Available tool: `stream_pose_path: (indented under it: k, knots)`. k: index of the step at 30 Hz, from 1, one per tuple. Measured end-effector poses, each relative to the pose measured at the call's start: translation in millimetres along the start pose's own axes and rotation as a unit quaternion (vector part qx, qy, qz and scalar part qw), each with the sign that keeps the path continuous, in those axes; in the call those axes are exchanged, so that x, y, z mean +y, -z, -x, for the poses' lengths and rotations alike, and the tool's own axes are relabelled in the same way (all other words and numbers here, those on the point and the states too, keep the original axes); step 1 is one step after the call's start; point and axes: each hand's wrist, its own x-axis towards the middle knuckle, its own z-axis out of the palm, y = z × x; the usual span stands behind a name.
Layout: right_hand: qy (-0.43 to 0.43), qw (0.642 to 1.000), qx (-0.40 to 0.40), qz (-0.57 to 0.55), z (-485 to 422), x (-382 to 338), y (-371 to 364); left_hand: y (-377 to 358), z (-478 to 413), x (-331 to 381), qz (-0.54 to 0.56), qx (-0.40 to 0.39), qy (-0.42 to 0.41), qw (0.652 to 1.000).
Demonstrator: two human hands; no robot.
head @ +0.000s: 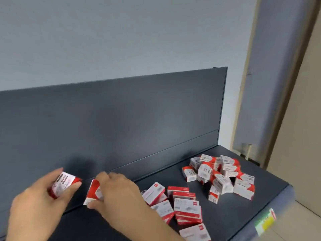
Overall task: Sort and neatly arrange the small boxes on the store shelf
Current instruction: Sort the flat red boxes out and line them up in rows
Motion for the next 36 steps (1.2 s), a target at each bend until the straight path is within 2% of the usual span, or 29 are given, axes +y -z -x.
stream_pose_path:
  k: [2,3,6,10,14,17,21,25,30,34,36]
  knots:
    - [-0.02,1.0,0.008,0.011,17.0,51.1,35.6,20.4,7.6,137.6,0.038,-0.027,0.02,0.999]
    - [-0.029,0.999,0.014,0.019,24.7,78.3,53.1,15.5,12.9,181.7,0.046,-0.031,0.026,0.998]
    - [-0.062,0.997,0.017,0.045,50.5,149.1,103.1,-34.9,19.6,257.7,0.057,-0.067,0.021,0.996]
    - [-0.1,0.991,0.034,0.086,70.0,231.1,151.2,-95.1,14.3,311.7,0.043,-0.115,0.01,0.992]
    - [-0.166,0.98,0.035,0.105,65.0,299.3,175.5,-140.3,-2.7,338.1,0.028,-0.154,0.018,0.987]
    - [-0.202,0.973,0.033,0.103,50.6,332.6,175.0,-167.7,-16.2,337.6,-0.029,-0.165,0.036,0.985]
    - [-0.217,0.971,0.008,0.104,31.9,348.8,164.4,-196.9,-25.5,322.8,-0.088,-0.196,0.089,0.973]
    - [-0.224,0.969,-0.026,0.104,19.2,354.6,149.8,-214.0,-23.3,317.7,-0.122,-0.229,0.097,0.961]
    - [-0.238,0.966,-0.063,0.082,16.0,357.4,134.8,-222.6,-16.3,314.9,-0.099,-0.291,0.095,0.947]
    - [-0.197,0.972,-0.03,0.125,17.7,349.2,136.1,-201.7,-13.8,308.7,-0.105,-0.259,0.063,0.958]
    - [-0.164,0.977,-0.014,0.134,19.1,340.0,146.0,-190.1,-4.5,320.3,-0.099,-0.2,0.045,0.974]
